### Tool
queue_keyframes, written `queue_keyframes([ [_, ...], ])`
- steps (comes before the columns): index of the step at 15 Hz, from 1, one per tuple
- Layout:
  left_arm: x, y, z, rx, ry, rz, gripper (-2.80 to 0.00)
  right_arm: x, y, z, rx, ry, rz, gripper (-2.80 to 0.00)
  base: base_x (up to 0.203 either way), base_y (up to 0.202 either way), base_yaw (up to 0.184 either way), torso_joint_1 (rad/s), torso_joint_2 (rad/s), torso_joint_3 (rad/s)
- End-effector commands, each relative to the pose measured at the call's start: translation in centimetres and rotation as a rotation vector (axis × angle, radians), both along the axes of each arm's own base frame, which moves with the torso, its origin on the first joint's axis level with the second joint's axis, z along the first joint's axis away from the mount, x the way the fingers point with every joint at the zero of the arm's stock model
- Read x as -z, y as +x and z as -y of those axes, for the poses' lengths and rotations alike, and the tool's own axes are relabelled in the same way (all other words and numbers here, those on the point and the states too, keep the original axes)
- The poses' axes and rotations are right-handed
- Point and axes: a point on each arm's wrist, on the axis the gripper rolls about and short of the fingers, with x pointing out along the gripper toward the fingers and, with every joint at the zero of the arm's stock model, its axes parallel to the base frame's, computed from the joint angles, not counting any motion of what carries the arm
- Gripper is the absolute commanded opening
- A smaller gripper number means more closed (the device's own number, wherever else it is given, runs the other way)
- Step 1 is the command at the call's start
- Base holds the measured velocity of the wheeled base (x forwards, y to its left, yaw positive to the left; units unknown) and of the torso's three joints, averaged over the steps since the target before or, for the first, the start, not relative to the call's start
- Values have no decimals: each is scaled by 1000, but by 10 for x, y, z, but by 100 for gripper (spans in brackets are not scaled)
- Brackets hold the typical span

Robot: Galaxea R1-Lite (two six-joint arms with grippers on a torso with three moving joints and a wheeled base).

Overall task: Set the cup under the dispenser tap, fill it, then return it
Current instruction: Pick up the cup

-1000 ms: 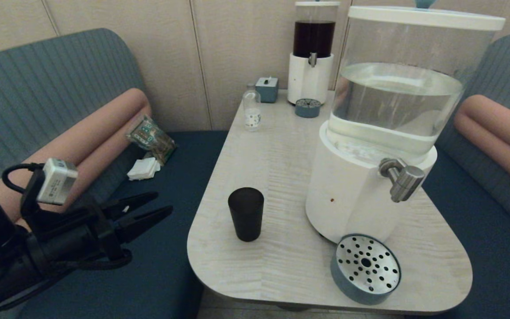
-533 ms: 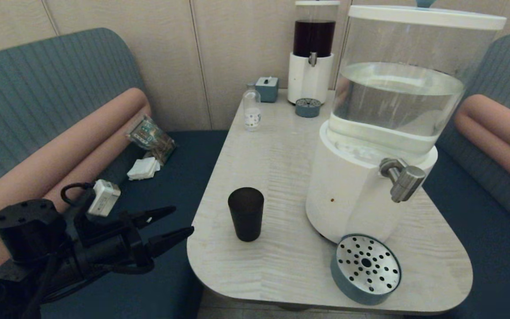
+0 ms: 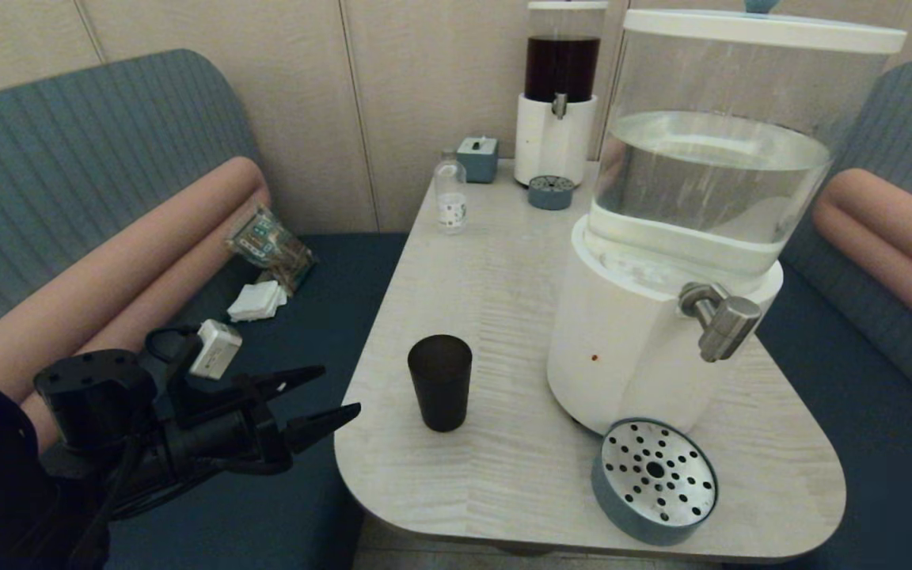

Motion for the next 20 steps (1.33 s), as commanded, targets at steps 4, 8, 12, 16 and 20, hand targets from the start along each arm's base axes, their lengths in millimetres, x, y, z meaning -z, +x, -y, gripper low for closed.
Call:
queue_keyframes([
  [4, 1, 19, 4, 55, -7, 36, 0, 0, 0, 0, -1, -1, 3, -280, 0, 0, 0, 0, 0, 0],
  [8, -11, 31, 14, 124, -13, 107, 0, 0, 0, 0, -1, -1, 2, -280, 0, 0, 0, 0, 0, 0],
  [12, -10, 42, 23, 152, -12, 127, 0, 0, 0, 0, 0, -1, 3, -280, 0, 0, 0, 0, 0, 0],
  [16, 3, 45, 25, 170, -5, 95, 0, 0, 0, 0, -1, -1, 3, -280, 0, 0, 0, 0, 0, 0],
  [20, 13, 45, 26, 212, -6, 63, 0, 0, 0, 0, -1, -1, 2, -280, 0, 0, 0, 0, 0, 0],
])
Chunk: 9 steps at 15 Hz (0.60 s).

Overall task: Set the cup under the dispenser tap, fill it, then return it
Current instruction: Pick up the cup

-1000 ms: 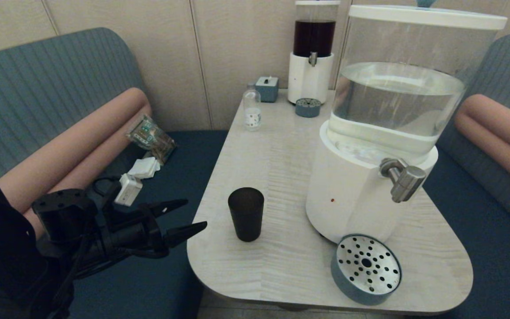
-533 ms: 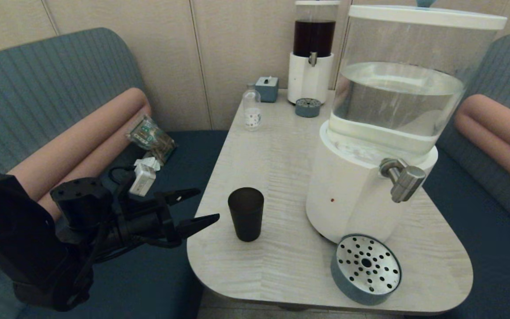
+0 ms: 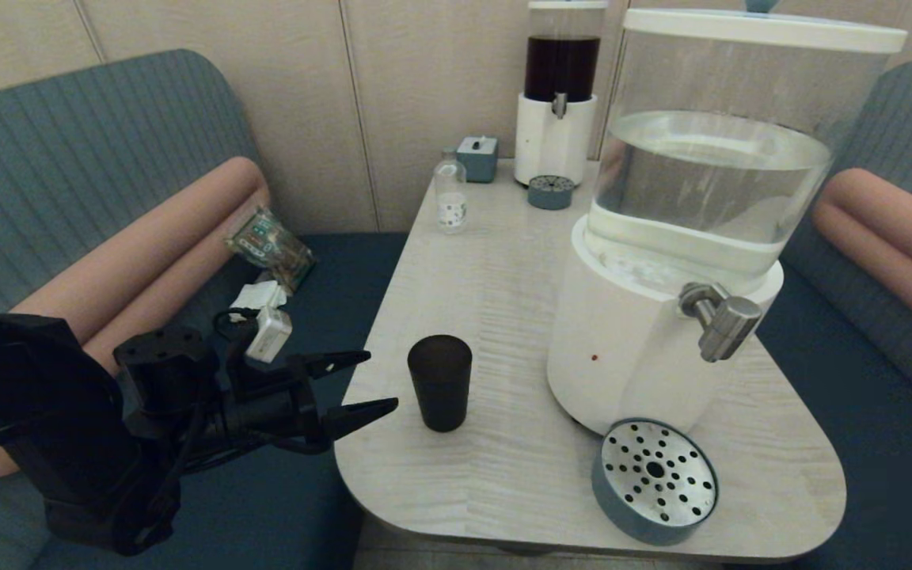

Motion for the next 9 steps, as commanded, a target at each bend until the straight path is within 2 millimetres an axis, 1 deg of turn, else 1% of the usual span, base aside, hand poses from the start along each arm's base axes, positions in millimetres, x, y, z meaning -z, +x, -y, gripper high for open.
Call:
queue_keyframes([
  [1, 5, 2, 1, 16, 0, -9, 0, 0, 0, 0, -1, -1, 3, -280, 0, 0, 0, 0, 0, 0],
  [5, 14, 7, 9, 68, 4, -18, 0, 0, 0, 0, -1, -1, 4, -280, 0, 0, 0, 0, 0, 0],
  [9, 18, 21, 20, 96, 2, 6, 0, 0, 0, 0, 0, -1, 2, -280, 0, 0, 0, 0, 0, 0],
])
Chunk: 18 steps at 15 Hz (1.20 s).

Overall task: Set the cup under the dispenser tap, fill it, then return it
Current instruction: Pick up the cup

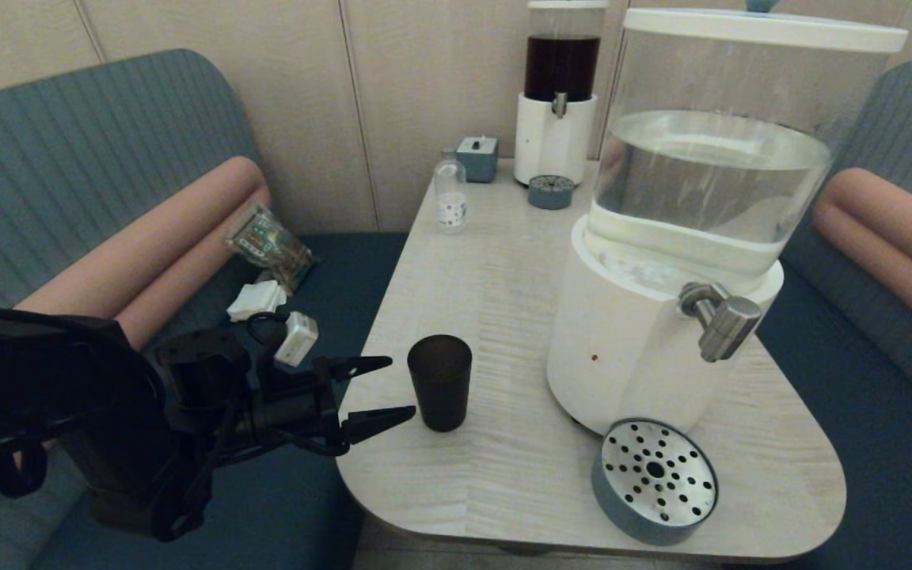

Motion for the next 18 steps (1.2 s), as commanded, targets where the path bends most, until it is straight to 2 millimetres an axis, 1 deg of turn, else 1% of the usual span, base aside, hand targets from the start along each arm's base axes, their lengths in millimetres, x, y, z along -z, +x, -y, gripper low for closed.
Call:
queue_keyframes([
  [1, 6, 5, 6, 20, -1, -1, 0, 0, 0, 0, -2, -1, 3, -280, 0, 0, 0, 0, 0, 0],
  [5, 16, 18, 12, 22, 0, 5, 0, 0, 0, 0, -2, -1, 2, -280, 0, 0, 0, 0, 0, 0],
  [7, 17, 25, 17, 28, -4, 19, 0, 0, 0, 0, -2, -1, 3, -280, 0, 0, 0, 0, 0, 0],
  [9, 14, 32, 27, 37, -14, 44, 0, 0, 0, 0, -2, -1, 3, -280, 0, 0, 0, 0, 0, 0],
  [13, 19, 40, 48, 34, -21, 55, 0, 0, 0, 0, -2, -1, 3, -280, 0, 0, 0, 0, 0, 0],
  [16, 22, 46, 53, 12, -26, 60, 0, 0, 0, 0, -2, -1, 3, -280, 0, 0, 0, 0, 0, 0],
  [18, 20, 49, 54, 8, -30, 71, 0, 0, 0, 0, 0, -1, 3, -280, 0, 0, 0, 0, 0, 0],
])
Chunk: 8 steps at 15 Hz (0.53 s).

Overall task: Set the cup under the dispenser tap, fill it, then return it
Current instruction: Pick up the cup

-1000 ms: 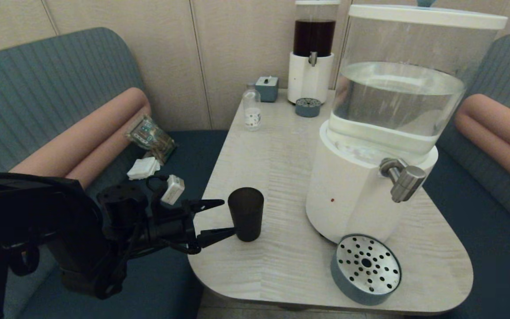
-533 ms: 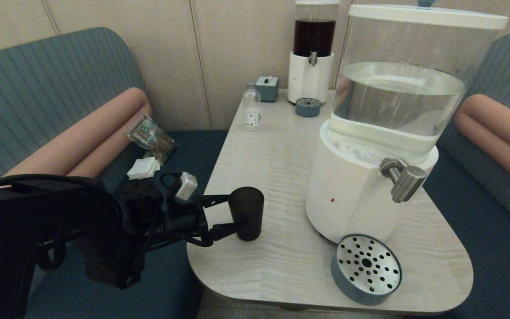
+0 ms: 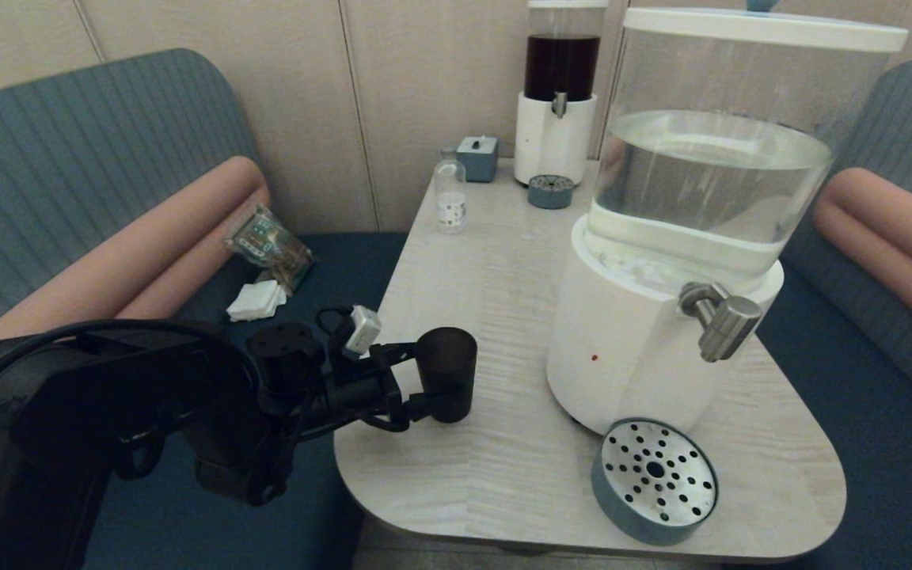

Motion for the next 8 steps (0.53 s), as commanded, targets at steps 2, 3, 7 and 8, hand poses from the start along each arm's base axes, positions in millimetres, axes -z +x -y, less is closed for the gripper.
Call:
queue_keyframes([
  [2, 1, 2, 2, -3, -5, 7, 0, 0, 0, 0, -1, -1, 4, -280, 0, 0, 0, 0, 0, 0],
  [3, 3, 3, 2, -4, -5, 7, 0, 0, 0, 0, -1, -1, 3, -280, 0, 0, 0, 0, 0, 0],
  [7, 2, 6, 5, -17, -17, -1, -280, 0, 0, 0, -1, -1, 4, -280, 0, 0, 0, 0, 0, 0],
  [8, 1, 5, 6, -14, -18, 1, -280, 0, 0, 0, -1, -1, 4, -280, 0, 0, 0, 0, 0, 0],
])
